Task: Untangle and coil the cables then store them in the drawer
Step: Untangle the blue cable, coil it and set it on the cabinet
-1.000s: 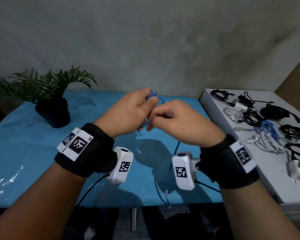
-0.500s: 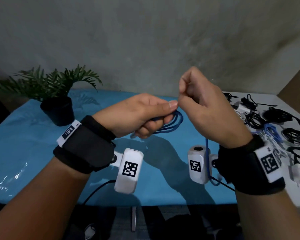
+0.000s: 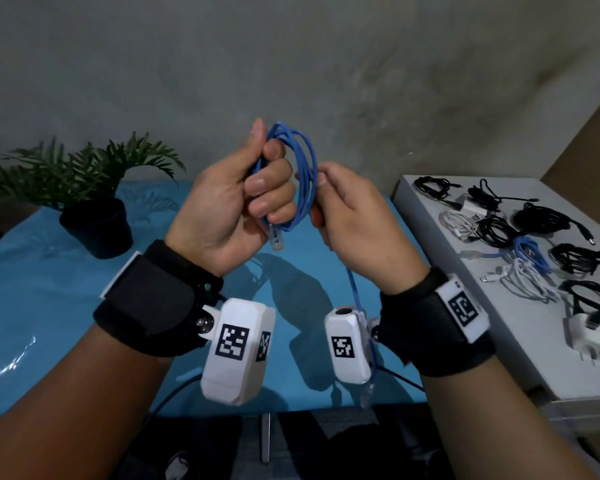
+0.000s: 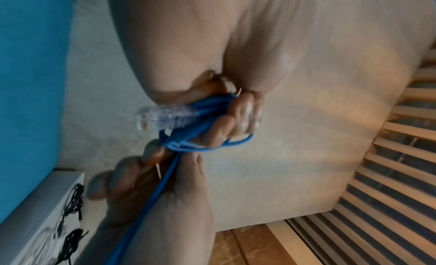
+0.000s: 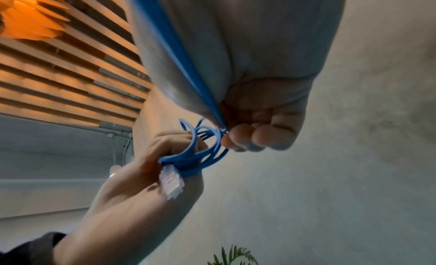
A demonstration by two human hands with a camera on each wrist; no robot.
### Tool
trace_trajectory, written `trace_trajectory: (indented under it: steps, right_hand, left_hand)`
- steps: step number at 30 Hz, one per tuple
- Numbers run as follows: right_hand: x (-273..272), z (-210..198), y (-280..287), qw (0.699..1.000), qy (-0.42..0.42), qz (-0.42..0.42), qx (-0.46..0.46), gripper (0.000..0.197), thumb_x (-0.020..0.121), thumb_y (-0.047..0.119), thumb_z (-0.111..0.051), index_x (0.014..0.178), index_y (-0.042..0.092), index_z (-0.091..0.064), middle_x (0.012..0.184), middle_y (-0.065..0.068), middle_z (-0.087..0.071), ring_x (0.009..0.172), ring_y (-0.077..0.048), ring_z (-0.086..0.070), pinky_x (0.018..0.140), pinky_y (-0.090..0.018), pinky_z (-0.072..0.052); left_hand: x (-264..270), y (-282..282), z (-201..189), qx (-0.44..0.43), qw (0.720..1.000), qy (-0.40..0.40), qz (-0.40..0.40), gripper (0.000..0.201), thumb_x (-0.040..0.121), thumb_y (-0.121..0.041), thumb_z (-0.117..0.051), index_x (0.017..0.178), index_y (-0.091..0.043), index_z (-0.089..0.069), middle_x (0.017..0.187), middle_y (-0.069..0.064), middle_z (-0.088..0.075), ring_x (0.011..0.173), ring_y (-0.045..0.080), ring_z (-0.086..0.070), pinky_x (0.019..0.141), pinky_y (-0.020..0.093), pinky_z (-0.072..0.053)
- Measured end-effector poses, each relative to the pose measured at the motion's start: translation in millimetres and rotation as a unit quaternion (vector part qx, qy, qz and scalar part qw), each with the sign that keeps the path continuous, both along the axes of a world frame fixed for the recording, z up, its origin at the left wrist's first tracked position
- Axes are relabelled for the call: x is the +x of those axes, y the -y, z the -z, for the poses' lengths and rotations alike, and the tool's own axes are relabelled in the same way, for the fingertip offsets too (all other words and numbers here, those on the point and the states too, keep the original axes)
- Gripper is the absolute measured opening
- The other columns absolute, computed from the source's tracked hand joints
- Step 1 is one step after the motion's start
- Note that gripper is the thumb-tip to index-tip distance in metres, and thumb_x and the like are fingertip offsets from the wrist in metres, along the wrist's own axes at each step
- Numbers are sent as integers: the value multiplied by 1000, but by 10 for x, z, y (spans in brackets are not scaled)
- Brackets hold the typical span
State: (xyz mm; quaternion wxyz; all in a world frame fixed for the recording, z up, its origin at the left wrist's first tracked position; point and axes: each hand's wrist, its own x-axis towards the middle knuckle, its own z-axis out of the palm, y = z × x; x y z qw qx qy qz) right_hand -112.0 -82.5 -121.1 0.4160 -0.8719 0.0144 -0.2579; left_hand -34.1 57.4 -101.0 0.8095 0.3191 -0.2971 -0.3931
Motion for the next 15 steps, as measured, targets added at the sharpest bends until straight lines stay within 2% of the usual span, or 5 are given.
trace_trajectory:
  steps: [5, 8, 10, 12, 15]
  right_hand:
    - [8, 37, -75, 999, -34, -2, 29, 29, 110, 29, -37, 99, 14, -59, 65, 0, -59, 50, -5, -50, 59, -28, -38]
    - [3, 60, -182, 996, -74, -48, 19, 22, 107, 29, -43, 118, 17, -58, 64, 1, -63, 49, -4, -53, 59, -26, -39]
    - [3, 101, -265, 991, -104, -76, -20, 22, 106, 26, -47, 124, 15, -54, 68, -1, -66, 52, -6, -54, 60, -31, -44]
    - [-9, 137, -335, 986, -123, -89, -75, 19, 105, 25, -47, 115, 10, -54, 75, -6, -67, 64, -20, -59, 68, -41, -49]
    - [-39, 101, -329, 973, -152, -102, -137, 19, 104, 26, -51, 90, 14, -53, 75, -3, -60, 74, -28, -54, 68, -40, -41]
  left_hand:
    - [-2, 52, 17, -40, 992, -45, -108, 41, 110, -42, -28, 80, -21, -46, 49, -9, -32, 38, 6, -27, 43, 19, -29]
    - [31, 67, -11, -56, 979, -53, -191, 41, 111, -42, -28, 81, -21, -47, 58, -9, -51, 50, 6, -50, 54, 21, -45]
    - [62, 72, 11, -12, 960, 28, -279, 41, 111, -39, -28, 87, -15, -50, 69, -3, -68, 66, 15, -69, 68, 30, -58]
    - [87, 63, 79, 90, 879, 231, -407, 38, 111, -36, -32, 96, -7, -53, 75, 4, -74, 78, 22, -75, 81, 43, -60]
    - [107, 32, 195, 275, 668, 529, -446, 27, 107, -36, -42, 96, -12, -48, 76, -2, -72, 78, 25, -71, 74, 42, -50]
